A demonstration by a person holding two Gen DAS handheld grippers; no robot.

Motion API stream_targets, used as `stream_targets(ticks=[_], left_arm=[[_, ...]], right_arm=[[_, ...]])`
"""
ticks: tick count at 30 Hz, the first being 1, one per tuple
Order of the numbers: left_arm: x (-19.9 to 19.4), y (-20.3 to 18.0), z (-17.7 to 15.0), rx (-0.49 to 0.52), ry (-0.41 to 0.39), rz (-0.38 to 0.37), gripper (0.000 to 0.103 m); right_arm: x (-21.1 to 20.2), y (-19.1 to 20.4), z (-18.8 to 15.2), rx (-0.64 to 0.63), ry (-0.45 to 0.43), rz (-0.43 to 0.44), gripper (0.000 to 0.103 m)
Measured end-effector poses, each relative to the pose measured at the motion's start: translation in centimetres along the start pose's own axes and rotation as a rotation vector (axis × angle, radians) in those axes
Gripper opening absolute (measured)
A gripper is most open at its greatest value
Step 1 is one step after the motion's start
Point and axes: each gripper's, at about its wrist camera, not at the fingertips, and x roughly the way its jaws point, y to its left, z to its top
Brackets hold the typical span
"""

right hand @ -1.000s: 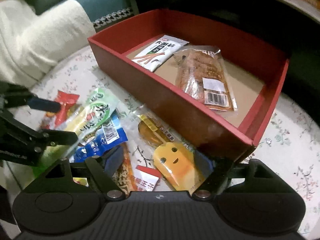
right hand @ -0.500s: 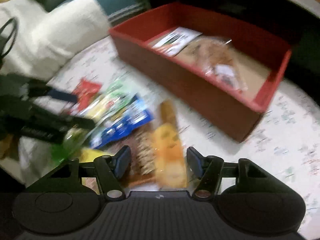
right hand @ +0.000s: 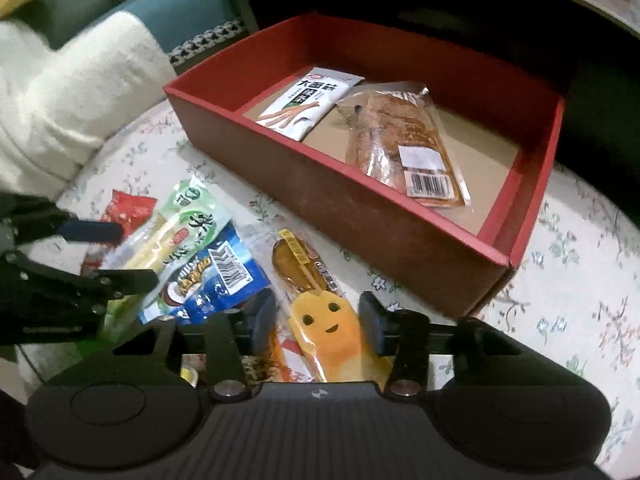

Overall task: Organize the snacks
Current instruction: 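Close the left tool on the green bamboo-shoot pack while the right tool aligns over the orange pack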

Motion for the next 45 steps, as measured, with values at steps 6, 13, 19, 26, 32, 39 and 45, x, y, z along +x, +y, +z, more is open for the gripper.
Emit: stream_targets(ticks=[6, 13, 19, 26, 32, 39, 45], left_arm=[[-0.5, 1.3, 0.1, -0.057, -0.004, -0.037, 0.027], [-1.6, 2.4, 0.1, -0.104, -0.025, -0.075, 0.027], [-1.6, 2.6, -0.2, -0.118, -0.017, -0.079, 0.027], [-0.9, 1.9, -0.5, -0.098, 0.008, -0.063, 0.027], [-0.4, 0.6, -0.5, -0.041, 0.003, -0.031, 0.029], [-0.4, -0.2, -0.7, -0.007, 0.000, -0.018, 0.030], [-0.3, -0.4, -0.9, 0.012, -0.001, -0.032, 0.031]], right_arm=[[-0.4, -0.7, -0.3, 0.077, 0.005, 0.073, 0.041], [-1.1, -1.5, -0.1, 0.160, -0.014, 0.141, 0.027], [-0.5, -1.3, -0.2, 0.140, -0.008, 0.109, 0.025], [0.3, -0.9, -0.2, 0.106, 0.001, 0.078, 0.042], [0.6, 0.3, -0.5, 0.091, -0.004, 0.133, 0.085], [1.1, 2.7, -0.9, -0.004, 0.008, 0.086, 0.103], [-0.1, 0.9, -0.9, 0.049, -0.022, 0.045, 0.059]])
